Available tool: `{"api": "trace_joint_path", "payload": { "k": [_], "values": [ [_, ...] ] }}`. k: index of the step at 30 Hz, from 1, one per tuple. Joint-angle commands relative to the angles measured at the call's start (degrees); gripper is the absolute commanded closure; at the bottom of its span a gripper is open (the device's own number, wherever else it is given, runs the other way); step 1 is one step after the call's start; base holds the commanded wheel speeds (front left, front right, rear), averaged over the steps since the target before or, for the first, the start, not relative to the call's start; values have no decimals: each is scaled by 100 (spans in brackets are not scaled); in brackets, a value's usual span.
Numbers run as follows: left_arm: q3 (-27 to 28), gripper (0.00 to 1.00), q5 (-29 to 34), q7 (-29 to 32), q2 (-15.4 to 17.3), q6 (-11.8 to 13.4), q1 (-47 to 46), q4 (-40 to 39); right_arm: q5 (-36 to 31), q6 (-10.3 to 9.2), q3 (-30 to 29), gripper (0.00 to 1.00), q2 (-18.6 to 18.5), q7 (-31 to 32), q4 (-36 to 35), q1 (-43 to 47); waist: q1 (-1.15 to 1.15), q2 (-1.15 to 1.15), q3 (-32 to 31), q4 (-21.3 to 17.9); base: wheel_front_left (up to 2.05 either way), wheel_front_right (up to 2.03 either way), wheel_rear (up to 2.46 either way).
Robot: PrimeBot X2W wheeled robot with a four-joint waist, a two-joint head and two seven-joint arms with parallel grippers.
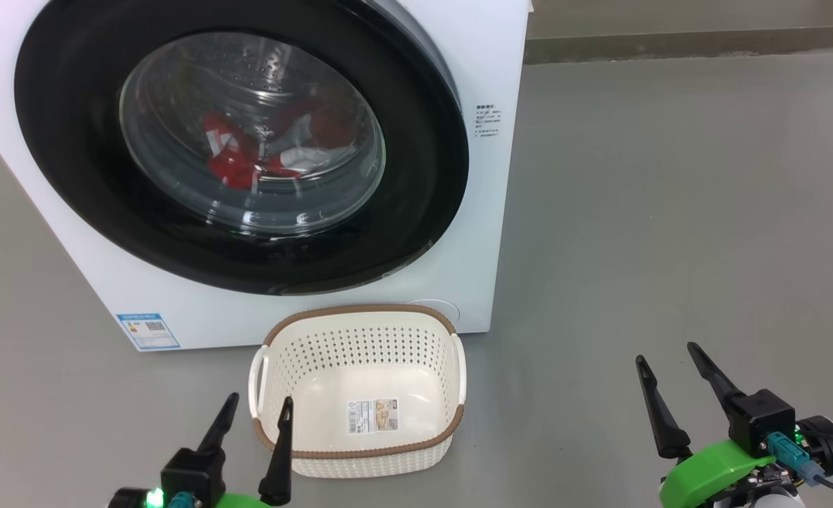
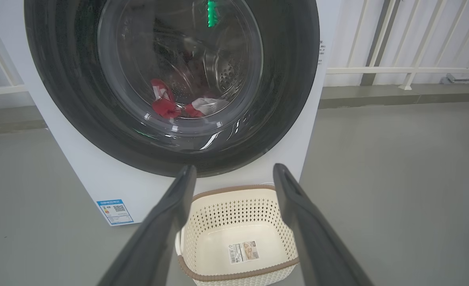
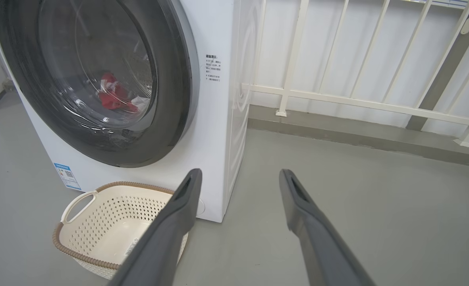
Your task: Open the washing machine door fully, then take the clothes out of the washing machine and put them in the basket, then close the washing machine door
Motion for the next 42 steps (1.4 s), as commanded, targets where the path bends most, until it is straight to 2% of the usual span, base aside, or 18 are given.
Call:
{"api": "trace_joint_path", "payload": {
  "k": [1, 23, 24, 25, 26, 37, 42],
  "values": [
    [178, 0, -53, -70, 58, 44, -264, -90, -3, 2, 91, 0, -32, -70, -115, -207, 0, 0, -3, -2, 0, 0, 0],
    [176, 0, -205, -70, 43, 166, -260, -126, 404, 2, 73, 0, 68, -70, -80, -179, 0, 0, 10, 27, 0, 0, 0],
    [178, 0, -209, -70, 43, 171, -262, -130, 447, 2, 69, 39, 70, -70, -75, -187, 0, 0, 11, 31, 0, 0, 0],
    [178, 0, -210, -70, 43, 174, -263, -131, 453, 2, 69, 93, 70, -70, -76, -191, 0, 0, 12, 35, 0, 0, 0],
    [179, 0, -214, -70, 42, 177, -264, -130, 480, 2, 83, 100, 71, -70, -60, -191, 0, 0, 12, 37, 0, 0, 0],
    [183, 0, -236, -70, 40, 192, -272, -129, 741, 2, 132, 100, 74, -70, -23, -226, 0, 0, 40, 59, 0, 0, 0],
    [180, 0, -236, -70, 39, 199, -288, -153, 1151, 2, 144, 100, 73, -70, -34, -286, 0, 0, 86, 74, 0, 0, 0]
  ]
}}
